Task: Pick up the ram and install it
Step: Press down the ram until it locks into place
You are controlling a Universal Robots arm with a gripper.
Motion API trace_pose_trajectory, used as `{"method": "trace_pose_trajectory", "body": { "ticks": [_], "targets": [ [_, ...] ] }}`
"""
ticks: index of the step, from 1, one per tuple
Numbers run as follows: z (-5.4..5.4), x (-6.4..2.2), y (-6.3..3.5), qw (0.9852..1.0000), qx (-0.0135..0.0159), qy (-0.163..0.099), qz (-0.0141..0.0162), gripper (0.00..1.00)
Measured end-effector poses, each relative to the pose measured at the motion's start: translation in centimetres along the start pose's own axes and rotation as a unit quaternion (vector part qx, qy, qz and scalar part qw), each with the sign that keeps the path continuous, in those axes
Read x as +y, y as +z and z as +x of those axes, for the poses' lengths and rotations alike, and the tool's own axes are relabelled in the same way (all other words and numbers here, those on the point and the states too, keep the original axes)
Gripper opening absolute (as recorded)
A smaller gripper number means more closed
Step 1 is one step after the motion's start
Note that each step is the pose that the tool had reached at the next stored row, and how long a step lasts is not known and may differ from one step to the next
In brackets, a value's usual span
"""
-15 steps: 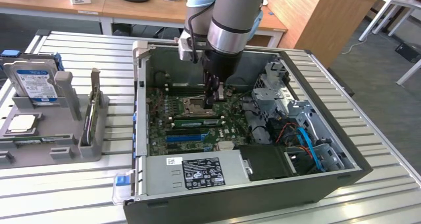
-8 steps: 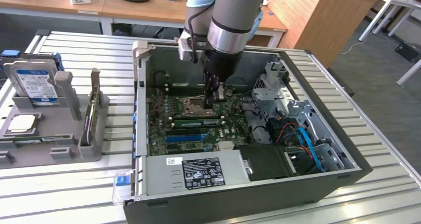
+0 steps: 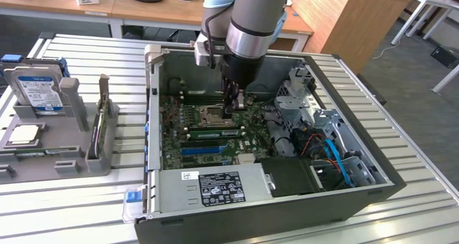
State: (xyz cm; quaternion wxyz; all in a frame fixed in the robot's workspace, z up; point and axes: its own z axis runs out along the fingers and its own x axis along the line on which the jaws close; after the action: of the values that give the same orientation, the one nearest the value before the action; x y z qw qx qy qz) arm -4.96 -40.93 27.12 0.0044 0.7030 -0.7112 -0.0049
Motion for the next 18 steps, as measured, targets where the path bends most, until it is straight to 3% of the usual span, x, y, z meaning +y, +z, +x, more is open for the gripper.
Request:
{"method": "trace_pose_trajectory", "body": {
  "ticks": [5,9,14,18],
  "targets": [
    [0.0,0.0,0.0,0.9996,-0.0004,0.028,0.0,0.11],
    [0.0,0.0,0.01,0.9983,-0.0008,0.059,0.0,0.11],
    [0.0,0.0,0.02,0.9947,-0.0013,0.103,0.0,0.11],
    [0.0,0.0,0.03,0.9904,-0.0018,0.138,0.0001,0.11]
  ]
}}
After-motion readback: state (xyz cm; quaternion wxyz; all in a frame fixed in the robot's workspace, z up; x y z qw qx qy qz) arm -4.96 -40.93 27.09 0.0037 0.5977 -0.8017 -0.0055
